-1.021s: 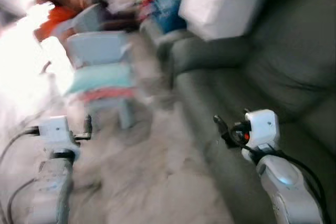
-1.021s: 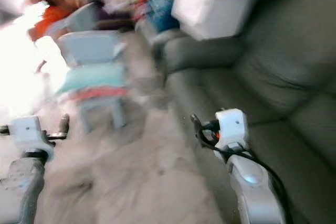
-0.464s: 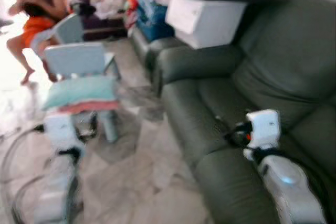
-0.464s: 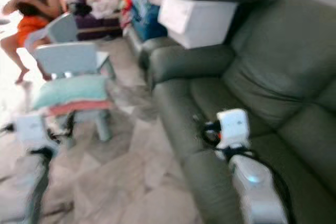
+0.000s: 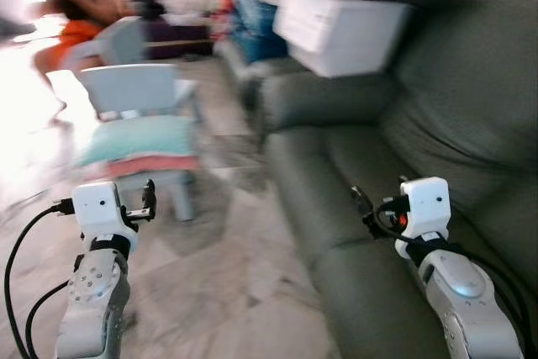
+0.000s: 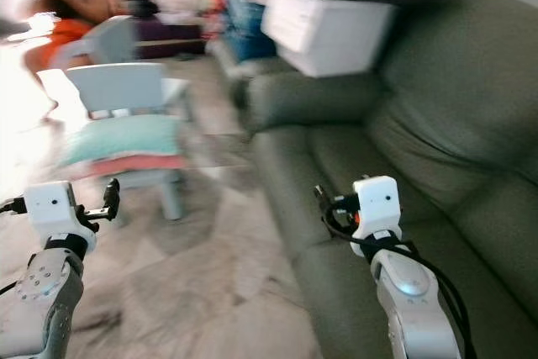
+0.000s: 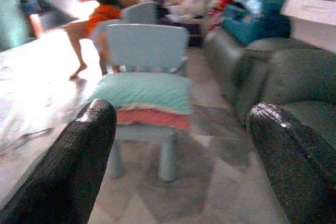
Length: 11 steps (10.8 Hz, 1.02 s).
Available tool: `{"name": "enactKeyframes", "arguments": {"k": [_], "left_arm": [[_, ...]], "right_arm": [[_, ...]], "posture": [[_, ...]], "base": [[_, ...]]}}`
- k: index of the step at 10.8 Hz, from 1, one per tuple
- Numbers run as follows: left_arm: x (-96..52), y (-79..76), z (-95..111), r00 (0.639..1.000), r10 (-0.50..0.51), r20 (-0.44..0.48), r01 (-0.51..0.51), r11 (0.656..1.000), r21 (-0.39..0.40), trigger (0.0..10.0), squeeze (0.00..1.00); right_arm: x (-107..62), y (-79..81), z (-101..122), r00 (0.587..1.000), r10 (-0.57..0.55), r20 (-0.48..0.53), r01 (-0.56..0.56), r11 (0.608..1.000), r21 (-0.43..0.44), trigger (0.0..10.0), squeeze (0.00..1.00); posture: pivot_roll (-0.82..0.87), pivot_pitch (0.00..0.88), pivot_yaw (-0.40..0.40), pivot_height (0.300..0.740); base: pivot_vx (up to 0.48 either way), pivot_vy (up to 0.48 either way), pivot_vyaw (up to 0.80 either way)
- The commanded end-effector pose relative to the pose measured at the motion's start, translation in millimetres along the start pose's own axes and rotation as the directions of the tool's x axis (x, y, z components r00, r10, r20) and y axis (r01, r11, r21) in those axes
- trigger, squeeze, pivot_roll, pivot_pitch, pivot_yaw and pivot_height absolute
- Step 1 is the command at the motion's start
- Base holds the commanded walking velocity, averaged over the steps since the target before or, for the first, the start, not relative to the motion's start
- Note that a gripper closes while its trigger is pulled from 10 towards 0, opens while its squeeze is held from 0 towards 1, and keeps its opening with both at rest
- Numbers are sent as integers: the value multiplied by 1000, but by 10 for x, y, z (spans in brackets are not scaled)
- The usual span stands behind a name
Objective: Move the pillow to the sofa
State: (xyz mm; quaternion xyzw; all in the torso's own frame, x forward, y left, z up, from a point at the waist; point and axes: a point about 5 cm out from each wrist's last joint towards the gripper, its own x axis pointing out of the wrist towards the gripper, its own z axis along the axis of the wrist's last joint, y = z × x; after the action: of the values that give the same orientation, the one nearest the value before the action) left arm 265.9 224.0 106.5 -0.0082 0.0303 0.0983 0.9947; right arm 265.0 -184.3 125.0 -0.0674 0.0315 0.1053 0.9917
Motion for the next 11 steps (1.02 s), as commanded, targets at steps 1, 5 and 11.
{"name": "enactKeyframes", "arguments": {"k": [1,5,11], "left_arm": [[12,13,-28,1000,5,-20,-4,1000,15,10000,0],[7,38,-42,1000,10,-30,-10,1000,7,10000,0],[16,20,-47,999,-4,-39,4,1000,-3,10000,0]], "right_arm": [[8,20,38,1000,12,16,-12,1000,-9,10000,0],[24,23,35,1000,8,19,-8,1000,9,10000,0],[18,26,33,1000,1,19,-2,1000,11,10000,0]], "posture": [[-119,0,-24,740],[-113,0,-25,740],[-118,0,-18,740]], "base": [[0,0,800],[0,74,600],[0,480,0]]}}
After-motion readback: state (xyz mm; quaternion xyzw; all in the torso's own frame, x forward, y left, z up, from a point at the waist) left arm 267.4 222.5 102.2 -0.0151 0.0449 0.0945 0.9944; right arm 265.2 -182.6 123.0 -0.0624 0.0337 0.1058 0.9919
